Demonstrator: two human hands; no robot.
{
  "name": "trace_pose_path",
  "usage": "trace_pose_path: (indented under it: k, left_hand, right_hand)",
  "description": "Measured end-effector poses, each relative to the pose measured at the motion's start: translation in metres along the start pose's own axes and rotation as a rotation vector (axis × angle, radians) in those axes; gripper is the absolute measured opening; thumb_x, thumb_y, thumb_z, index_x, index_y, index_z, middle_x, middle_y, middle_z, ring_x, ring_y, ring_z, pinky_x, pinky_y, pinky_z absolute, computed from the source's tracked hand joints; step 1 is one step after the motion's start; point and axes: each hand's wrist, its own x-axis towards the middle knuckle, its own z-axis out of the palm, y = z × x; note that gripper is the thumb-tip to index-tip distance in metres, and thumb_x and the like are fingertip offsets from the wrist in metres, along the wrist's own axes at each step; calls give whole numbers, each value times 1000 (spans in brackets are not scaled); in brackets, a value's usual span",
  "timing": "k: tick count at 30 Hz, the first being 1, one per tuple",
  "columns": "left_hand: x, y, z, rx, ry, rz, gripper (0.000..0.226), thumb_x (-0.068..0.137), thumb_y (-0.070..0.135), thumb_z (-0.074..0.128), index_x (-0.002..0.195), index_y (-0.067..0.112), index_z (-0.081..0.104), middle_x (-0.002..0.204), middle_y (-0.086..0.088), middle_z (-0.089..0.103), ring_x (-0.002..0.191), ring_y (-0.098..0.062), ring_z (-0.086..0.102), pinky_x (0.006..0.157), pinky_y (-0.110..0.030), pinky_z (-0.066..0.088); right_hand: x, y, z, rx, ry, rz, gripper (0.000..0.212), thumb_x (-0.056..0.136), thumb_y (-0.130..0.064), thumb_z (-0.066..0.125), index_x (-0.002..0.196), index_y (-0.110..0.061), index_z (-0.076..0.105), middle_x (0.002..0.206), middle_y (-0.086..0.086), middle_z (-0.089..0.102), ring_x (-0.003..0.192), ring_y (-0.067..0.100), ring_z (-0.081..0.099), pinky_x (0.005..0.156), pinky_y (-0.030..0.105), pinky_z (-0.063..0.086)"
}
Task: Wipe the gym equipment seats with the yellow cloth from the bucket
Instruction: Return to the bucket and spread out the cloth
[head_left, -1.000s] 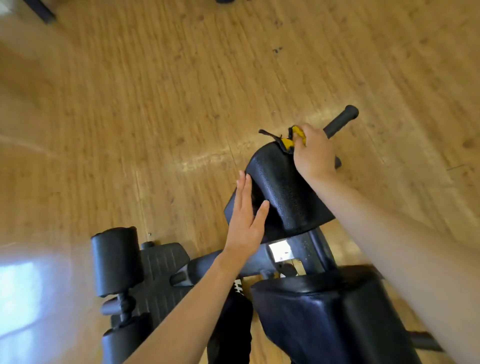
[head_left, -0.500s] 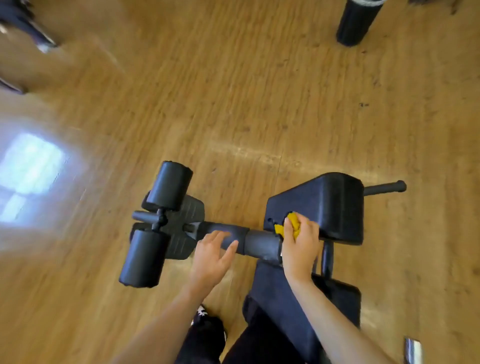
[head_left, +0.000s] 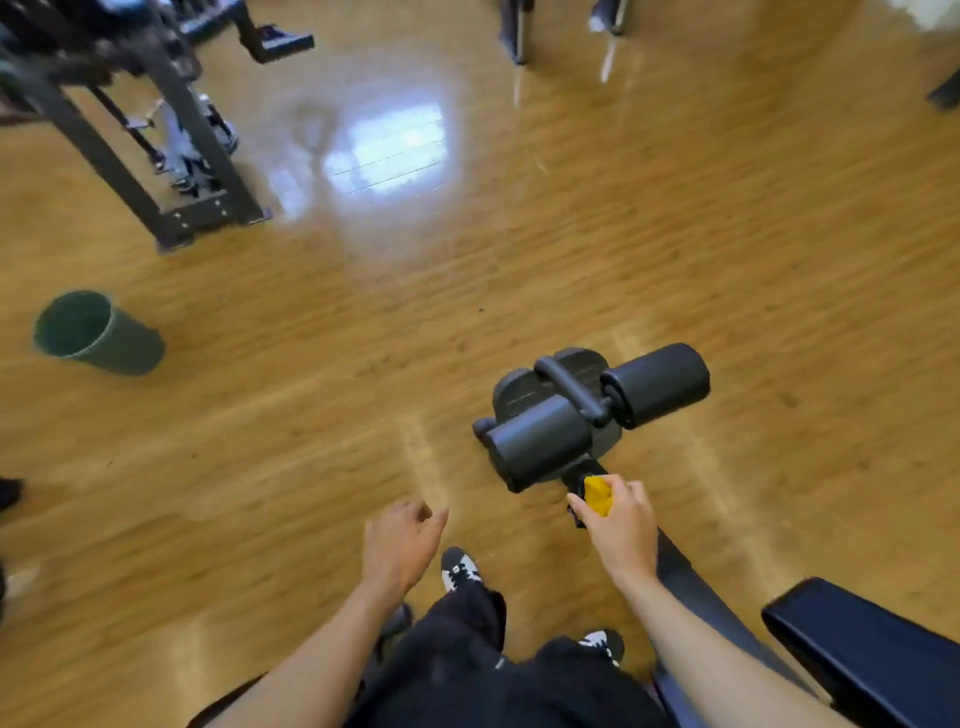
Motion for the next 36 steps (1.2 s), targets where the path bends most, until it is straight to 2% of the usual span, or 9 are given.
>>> trace_pose_path:
  k: [4, 11, 14, 18, 21, 27, 32, 34, 36]
  left_hand:
    - [8, -58, -38, -81, 51, -165, 46, 99, 59, 44, 83, 21, 65, 86, 7, 66, 85, -19, 61, 89, -39, 43]
    - [9, -129, -80, -212, 161, -361, 45, 100, 60, 43, 82, 22, 60, 87, 6, 64, 84, -18, 60, 91, -40, 45]
    - [10, -150, -90, -274, 198, -435, 44, 101, 60, 43, 83, 23, 60, 87, 5, 64, 83, -18, 60, 90, -40, 48]
    - [29, -174, -108, -305, 232, -526, 45, 101, 58, 43, 81, 23, 61, 83, 6, 64, 80, -18, 60, 85, -39, 50]
    - [50, -184, -128, -403, 287, -607, 40, 101, 54, 48, 81, 22, 61, 84, 3, 66, 82, -22, 63, 84, -43, 53]
    - [91, -222, -166, -508, 404, -739, 33, 100, 46, 55, 107, 18, 70, 105, 3, 69, 99, -21, 64, 90, -42, 53]
    - [112, -251, -192, -585, 465, -851, 36, 99, 56, 47, 88, 27, 65, 87, 10, 65, 84, -16, 63, 78, -41, 55]
    - [124, -268, -198, -619, 471, -883, 35, 99, 57, 48, 85, 30, 64, 85, 12, 65, 82, -12, 62, 77, -41, 56]
    - [139, -288, -206, -667, 444, -929, 32, 98, 56, 49, 84, 31, 64, 85, 12, 66, 80, -11, 63, 77, -41, 57]
  right_hand:
    - [13, -71, 40, -109, -89, -153, 37, 83, -51, 75, 102, -24, 60, 98, -4, 49, 83, 14, 54, 69, 32, 50]
    - [29, -180, 106, -279, -252, -394, 41, 85, -52, 72, 111, -22, 60, 102, -4, 47, 96, 19, 55, 72, 32, 45]
    - [45, -216, 129, -300, -310, -435, 43, 88, -50, 70, 116, -20, 61, 106, -4, 47, 99, 18, 54, 73, 31, 40]
    - [79, -256, 156, -295, -339, -454, 42, 88, -48, 71, 117, -19, 62, 104, -4, 47, 90, 14, 47, 73, 31, 40]
    - [109, -288, 175, -321, -384, -489, 42, 88, -46, 72, 116, -17, 63, 103, -2, 50, 88, 15, 48, 71, 33, 42]
    - [157, -382, 224, -323, -504, -573, 42, 87, -47, 72, 117, -19, 62, 102, -3, 52, 88, 16, 50, 71, 33, 41]
    - [180, -459, 266, -373, -555, -618, 40, 88, -48, 72, 115, -20, 63, 98, -1, 53, 87, 17, 50, 63, 31, 37]
    - [189, -486, 285, -408, -583, -616, 38, 89, -47, 71, 115, -20, 62, 99, -1, 53, 86, 16, 49, 59, 26, 34]
    - [199, -512, 305, -425, -606, -622, 37, 90, -45, 71, 114, -19, 61, 98, -1, 52, 85, 16, 48, 59, 28, 34]
